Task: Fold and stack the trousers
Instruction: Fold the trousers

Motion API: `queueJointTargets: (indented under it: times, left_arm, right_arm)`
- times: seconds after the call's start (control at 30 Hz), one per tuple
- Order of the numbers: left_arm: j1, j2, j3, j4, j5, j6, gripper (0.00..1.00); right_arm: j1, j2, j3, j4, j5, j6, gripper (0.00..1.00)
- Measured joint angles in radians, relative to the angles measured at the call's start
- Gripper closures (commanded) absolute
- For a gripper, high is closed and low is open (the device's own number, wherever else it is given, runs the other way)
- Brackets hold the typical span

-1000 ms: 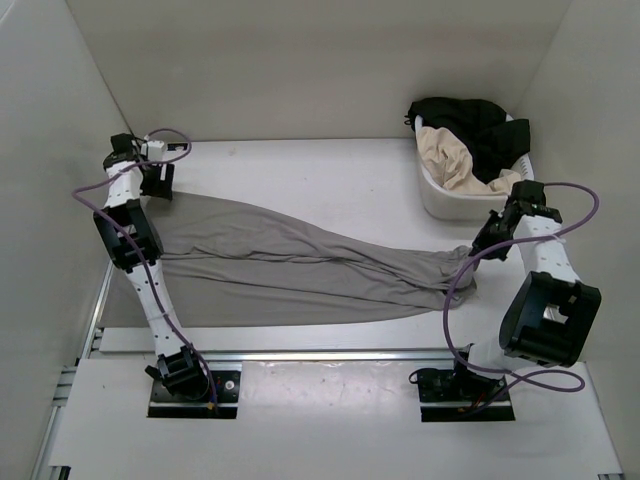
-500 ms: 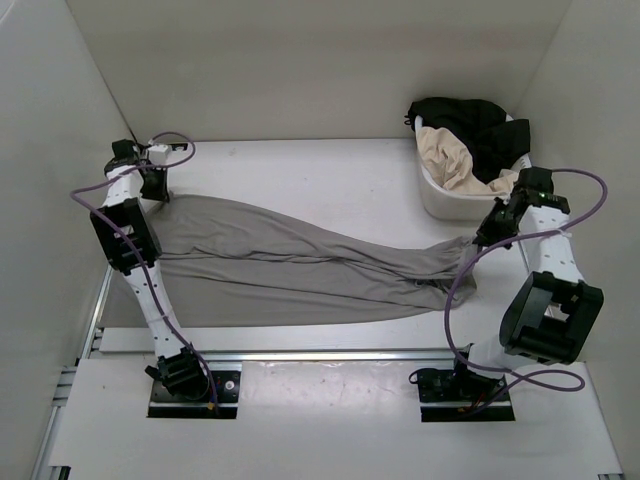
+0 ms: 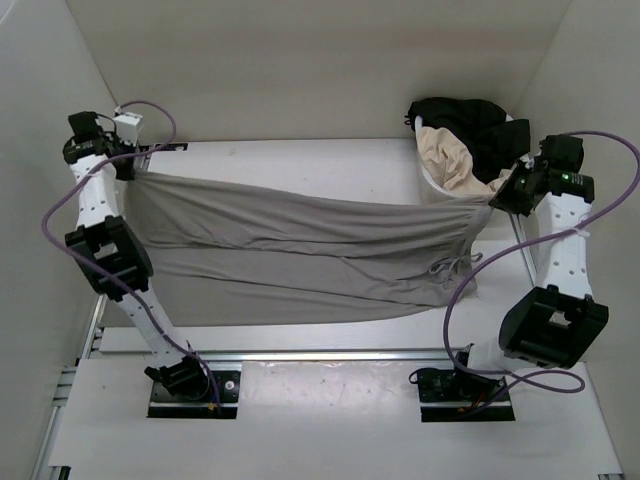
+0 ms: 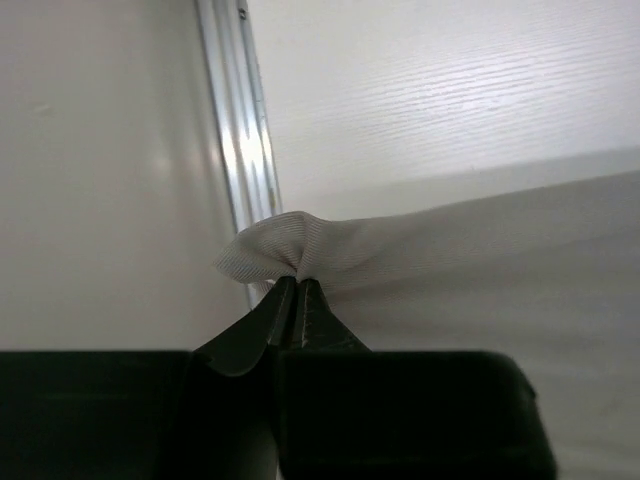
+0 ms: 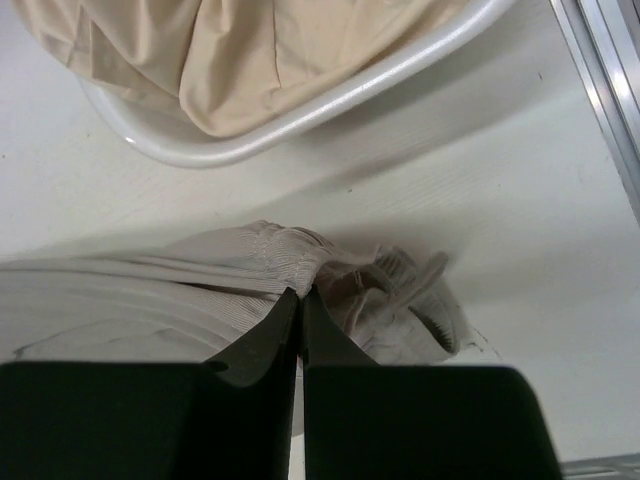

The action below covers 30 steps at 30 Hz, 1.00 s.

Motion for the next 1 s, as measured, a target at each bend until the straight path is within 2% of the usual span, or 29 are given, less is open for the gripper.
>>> queueJointTargets:
  times: [0.13,0.27,0.4,0.5,0.6,0.83,0.9,1.0]
  left_arm:
    - [0.026,-0.249,-0.171,0.029,-0.002,0.028,0.86]
    - [0.095,-0.456,-0.428,0.048,-0.003,0.053,0.86]
    - [0.208,-0.546,-0.679,0.034,-0.012,0.082,0.86]
    - [0.278,-0.544,-0.789,0.014,-0.016,0.101,0.86]
    - [0.300,-0.523,-0.774,-0.006,0.000,0.103,0.86]
    - [0.267,-0.356,-0.402,-0.025,0.064,0.042,0.86]
    - [0.256,-0.338,-0.335,-0.023,0.081,0.029,0.86]
    - [0.253,-0.371,-0.343,-0.023,0.089,0.031,0.86]
  right_arm:
    - [-0.002,-0.086,-0.094,0.005,0.032,0.012,1.00]
    - [-0.021,-0.190,-0.267,0.024,0.061,0.047,1.00]
    - [-0.072,-0.227,-0.493,0.069,0.024,0.081,1.00]
    - [-0.119,-0.200,-0.596,0.091,-0.020,0.108,1.00]
    - [-0.134,-0.117,-0.547,0.131,-0.079,0.135,1.00]
    - [-0.131,0.181,-0.021,0.182,-0.199,0.168,1.00]
    - [-0.131,0.182,0.019,0.204,-0.223,0.174,1.00]
    - [-0.131,0.119,-0.046,0.219,-0.241,0.182,1.00]
